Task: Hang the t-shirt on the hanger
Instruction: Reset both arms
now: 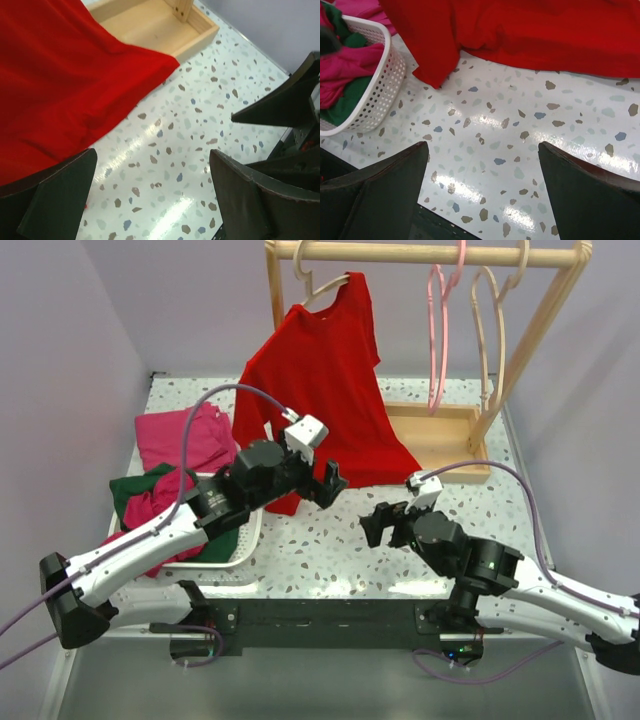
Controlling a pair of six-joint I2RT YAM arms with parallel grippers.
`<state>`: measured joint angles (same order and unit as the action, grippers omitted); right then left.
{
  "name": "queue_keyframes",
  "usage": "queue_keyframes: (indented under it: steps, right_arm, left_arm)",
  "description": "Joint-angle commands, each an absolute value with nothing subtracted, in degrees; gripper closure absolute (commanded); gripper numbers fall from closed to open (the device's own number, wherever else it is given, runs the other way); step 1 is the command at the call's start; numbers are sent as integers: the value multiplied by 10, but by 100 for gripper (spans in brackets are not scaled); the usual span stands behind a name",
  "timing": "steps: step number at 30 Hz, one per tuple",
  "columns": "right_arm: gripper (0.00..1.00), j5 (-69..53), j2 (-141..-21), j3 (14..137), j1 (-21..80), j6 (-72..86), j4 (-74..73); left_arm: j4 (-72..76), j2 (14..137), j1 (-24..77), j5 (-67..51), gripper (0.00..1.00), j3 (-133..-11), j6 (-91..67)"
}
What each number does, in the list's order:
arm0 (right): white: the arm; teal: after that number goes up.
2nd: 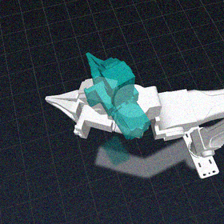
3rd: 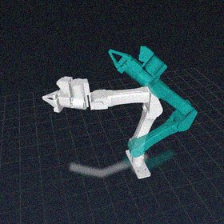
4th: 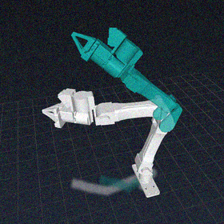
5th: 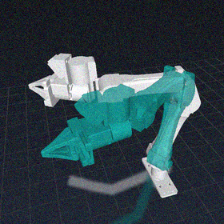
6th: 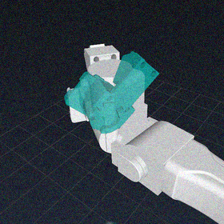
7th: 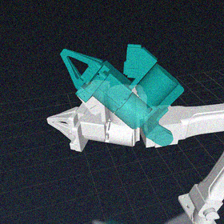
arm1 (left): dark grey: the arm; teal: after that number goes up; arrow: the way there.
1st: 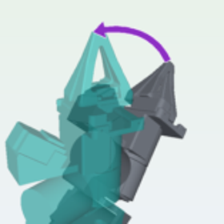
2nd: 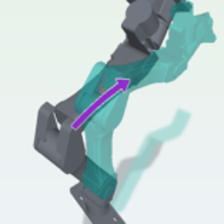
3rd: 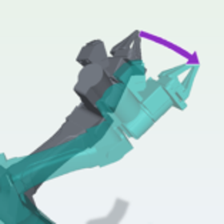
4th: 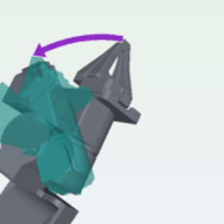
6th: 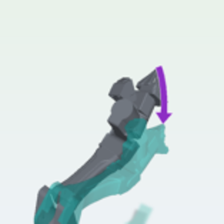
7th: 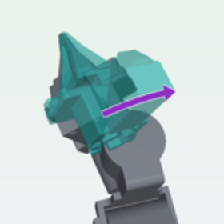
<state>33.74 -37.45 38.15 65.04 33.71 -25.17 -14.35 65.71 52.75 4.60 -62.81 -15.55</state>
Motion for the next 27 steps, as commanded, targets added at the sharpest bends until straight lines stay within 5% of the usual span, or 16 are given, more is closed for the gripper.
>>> queue_keyframes:
  steps: [1,27]
  right_arm:
    - [4,370,-376,363,652,378,-243]
    - [1,408,-357,278,652,445,-235]
  left_arm:
    - [-76,644,555,86,0,-548,-200]
    - [83,606,560,113,0,-324,-299]
